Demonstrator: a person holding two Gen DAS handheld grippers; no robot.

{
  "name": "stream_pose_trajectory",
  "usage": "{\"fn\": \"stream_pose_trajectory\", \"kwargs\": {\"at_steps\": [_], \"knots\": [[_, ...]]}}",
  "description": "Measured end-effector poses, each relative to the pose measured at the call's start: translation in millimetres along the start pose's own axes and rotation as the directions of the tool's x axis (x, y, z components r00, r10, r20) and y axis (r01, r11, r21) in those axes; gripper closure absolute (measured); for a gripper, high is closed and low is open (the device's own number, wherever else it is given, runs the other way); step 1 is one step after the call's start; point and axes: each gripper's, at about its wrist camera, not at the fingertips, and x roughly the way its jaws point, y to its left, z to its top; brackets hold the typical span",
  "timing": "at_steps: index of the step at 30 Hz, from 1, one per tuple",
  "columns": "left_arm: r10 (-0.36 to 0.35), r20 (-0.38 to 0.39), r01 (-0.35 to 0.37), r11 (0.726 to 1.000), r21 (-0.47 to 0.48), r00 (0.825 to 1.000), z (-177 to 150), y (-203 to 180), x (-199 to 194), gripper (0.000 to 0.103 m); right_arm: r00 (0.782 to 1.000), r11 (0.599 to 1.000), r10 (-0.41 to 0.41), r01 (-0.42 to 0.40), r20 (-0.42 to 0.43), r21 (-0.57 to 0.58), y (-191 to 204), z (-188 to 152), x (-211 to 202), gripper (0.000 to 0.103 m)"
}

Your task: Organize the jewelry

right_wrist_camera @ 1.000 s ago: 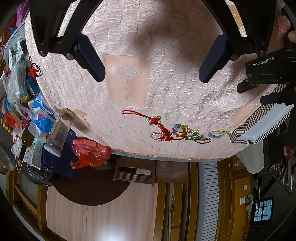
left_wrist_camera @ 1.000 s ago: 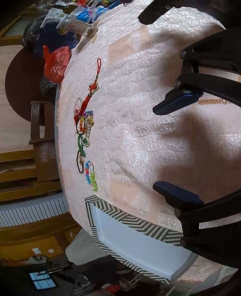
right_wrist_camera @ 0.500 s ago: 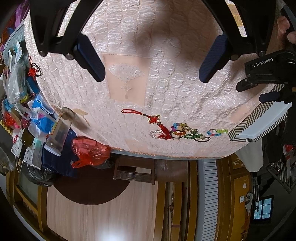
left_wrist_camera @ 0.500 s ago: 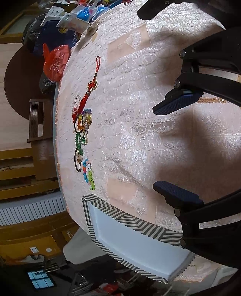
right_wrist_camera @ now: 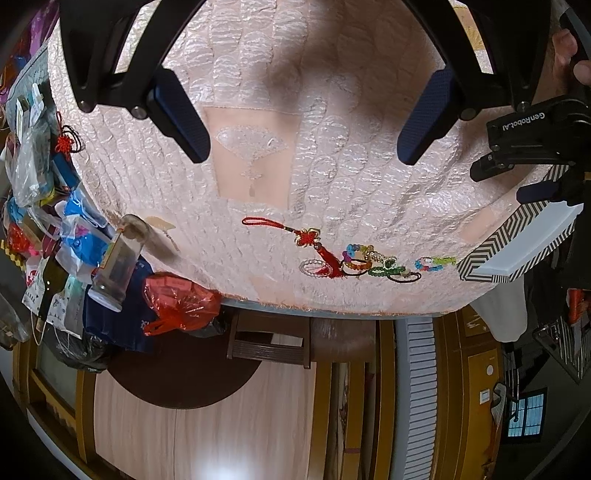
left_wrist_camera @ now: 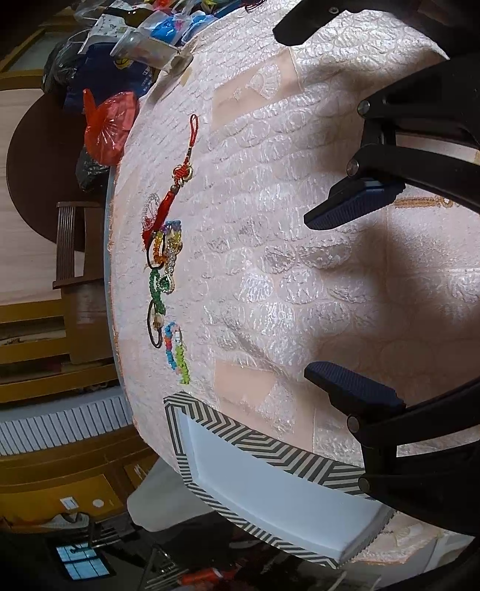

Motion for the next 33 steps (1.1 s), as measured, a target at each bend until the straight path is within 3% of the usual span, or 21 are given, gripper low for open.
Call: {"fn": "stream_pose_trajectory", "kwargs": {"at_steps": [22, 33], "knots": [[-0.038, -0.046, 0.035, 0.998, -0.053, 0.998, -5, 17, 28, 0.055, 1.0, 1.0, -0.007, 0.006, -0.026, -0.016, 7, -1, 12, 0.0], [-0.007, -0.045, 0.004, 0.997, -0.072, 0.999, -7, 32, 33, 0.055, 1.0, 1.0, -0.001, 0.001, -0.03, -0.009, 10, 2, 17, 0.0]]}}
